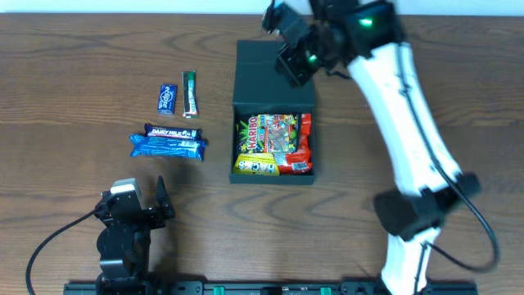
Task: Pack container
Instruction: 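Withdraw the right gripper up and to the top right corner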
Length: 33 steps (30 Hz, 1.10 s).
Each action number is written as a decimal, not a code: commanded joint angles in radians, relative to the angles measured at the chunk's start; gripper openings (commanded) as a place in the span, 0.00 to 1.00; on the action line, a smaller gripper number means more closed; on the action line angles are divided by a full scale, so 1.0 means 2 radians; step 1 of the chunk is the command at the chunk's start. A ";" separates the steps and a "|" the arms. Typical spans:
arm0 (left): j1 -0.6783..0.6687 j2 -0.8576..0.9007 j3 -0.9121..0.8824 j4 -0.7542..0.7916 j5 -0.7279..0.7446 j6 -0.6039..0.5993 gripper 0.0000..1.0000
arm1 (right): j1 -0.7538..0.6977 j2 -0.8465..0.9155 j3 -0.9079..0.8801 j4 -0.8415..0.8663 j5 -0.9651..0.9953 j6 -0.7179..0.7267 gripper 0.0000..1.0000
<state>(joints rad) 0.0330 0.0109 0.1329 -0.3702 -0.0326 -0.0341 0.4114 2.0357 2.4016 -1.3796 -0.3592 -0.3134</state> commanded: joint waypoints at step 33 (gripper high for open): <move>0.003 -0.003 -0.010 0.100 0.129 -0.487 0.95 | -0.170 -0.148 -0.065 -0.030 0.014 -0.005 0.99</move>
<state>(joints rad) 0.0330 0.0113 0.1143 -0.2199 0.2050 -0.8799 0.1112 1.7435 2.2738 -1.4441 -0.2932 -0.3241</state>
